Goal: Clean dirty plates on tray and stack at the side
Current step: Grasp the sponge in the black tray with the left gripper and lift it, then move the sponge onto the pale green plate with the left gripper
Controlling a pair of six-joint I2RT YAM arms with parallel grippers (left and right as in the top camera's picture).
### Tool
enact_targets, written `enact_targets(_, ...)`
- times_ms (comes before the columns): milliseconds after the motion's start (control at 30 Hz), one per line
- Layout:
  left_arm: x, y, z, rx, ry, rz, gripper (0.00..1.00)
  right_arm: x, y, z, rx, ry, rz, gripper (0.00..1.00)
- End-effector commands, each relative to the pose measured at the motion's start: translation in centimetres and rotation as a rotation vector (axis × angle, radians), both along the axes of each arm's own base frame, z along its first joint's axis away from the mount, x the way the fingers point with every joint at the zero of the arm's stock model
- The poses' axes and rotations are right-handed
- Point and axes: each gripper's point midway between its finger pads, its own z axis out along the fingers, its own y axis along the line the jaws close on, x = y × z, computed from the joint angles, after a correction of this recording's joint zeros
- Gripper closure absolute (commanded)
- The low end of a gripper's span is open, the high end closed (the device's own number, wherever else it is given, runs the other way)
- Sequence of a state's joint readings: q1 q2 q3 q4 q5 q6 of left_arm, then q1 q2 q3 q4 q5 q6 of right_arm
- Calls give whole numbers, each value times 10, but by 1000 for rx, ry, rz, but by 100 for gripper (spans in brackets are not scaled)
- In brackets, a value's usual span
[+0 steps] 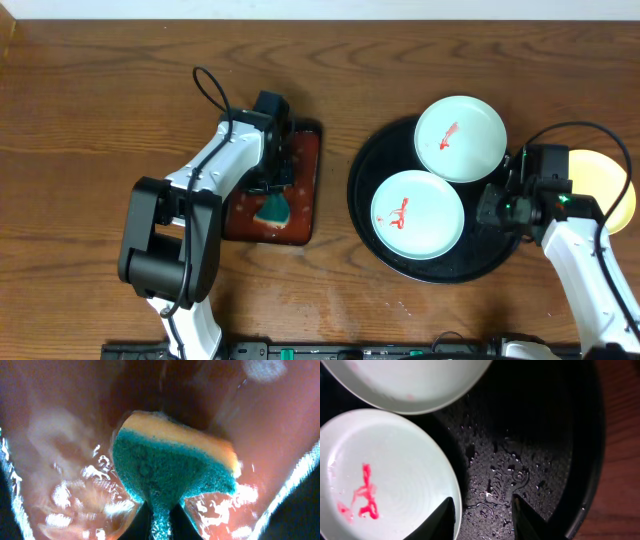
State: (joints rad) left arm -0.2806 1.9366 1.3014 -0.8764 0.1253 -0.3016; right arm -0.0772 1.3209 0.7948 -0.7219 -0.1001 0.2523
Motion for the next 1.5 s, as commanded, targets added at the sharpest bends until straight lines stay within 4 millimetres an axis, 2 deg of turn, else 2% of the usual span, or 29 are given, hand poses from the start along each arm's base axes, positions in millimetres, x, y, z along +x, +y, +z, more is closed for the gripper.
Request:
enact_targets(0, 7, -5, 24, -21, -21, -15, 92, 2, 11, -6, 63, 22, 48, 65)
enact_targets(133, 14, -11, 61, -41, -77, -32, 92, 4, 26, -21, 127, 47, 173, 66)
enact_targets(200, 16, -21, 81, -68, -118, -51, 93, 5, 34, -28, 166, 55, 226, 66)
enact_targets(300, 14, -48, 104, -154, -172, -98, 93, 9, 50, -38, 246, 45, 320, 68)
enact_targets(367, 11, -68, 113, -209, -199, -132, 92, 11, 50, -46, 251, 60, 317, 75)
enact_targets(433, 9, -87, 116, -236, -215, -149, 93, 12, 50, -55, 256, 76, 308, 76)
enact_targets(500, 7, -104, 113, -251, -221, -165, 92, 13, 50, -60, 260, 84, 300, 81)
enact_targets(633, 0, -142, 102, -282, -218, -196, 93, 15, 43, -70, 228, 107, 261, 99)
enact_targets(767, -8, -184, 88, -314, -227, -244, 93, 13, 30, -76, 159, 145, 171, 99)
enact_targets(1000, -24, -240, 47, -345, -208, -296, 92, 13, 37, -76, 151, 145, 199, 99)
enact_targets(1133, -35, -271, 29, -442, -165, -347, 92, 13, 42, -76, 150, 145, 213, 99)
enact_targets(1233, -31, -279, 18, -457, -172, -354, 92, 12, 44, -76, 150, 150, 221, 99)
enact_targets(1333, -23, -266, -3, -391, -171, -332, 92, 11, 44, -76, 151, 153, 221, 99)
enact_targets(1400, -12, -236, -18, -237, -192, -294, 93, 10, 44, -76, 151, 157, 220, 99)
enact_targets(1433, -4, -209, -25, -100, -219, -272, 93, 9, 44, -77, 152, 159, 221, 99)
enact_targets(1467, 1, -192, -26, -12, -238, -261, 93, 9, 44, -77, 152, 161, 221, 99)
